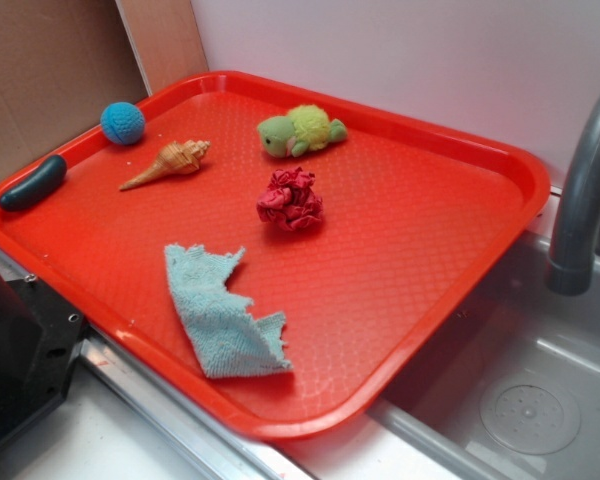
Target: Grab the shell.
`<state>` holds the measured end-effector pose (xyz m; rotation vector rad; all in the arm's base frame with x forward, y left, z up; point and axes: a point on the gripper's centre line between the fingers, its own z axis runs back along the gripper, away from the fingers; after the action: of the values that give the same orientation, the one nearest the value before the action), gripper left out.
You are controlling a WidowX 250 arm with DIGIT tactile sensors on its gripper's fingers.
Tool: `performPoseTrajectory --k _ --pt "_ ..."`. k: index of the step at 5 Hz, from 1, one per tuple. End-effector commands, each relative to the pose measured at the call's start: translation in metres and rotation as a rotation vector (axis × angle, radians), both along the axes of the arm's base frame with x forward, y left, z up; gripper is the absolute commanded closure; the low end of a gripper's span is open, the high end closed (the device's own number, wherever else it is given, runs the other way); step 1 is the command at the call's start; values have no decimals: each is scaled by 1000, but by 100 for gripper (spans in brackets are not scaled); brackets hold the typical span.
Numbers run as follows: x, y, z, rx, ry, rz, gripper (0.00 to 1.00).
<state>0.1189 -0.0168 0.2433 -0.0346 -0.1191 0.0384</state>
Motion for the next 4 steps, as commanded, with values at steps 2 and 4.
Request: performPoseTrajectory --k 2,4 --pt "28 50 -50 144 89 -29 0" --pt "101 78 -106 122 -80 -264 0"
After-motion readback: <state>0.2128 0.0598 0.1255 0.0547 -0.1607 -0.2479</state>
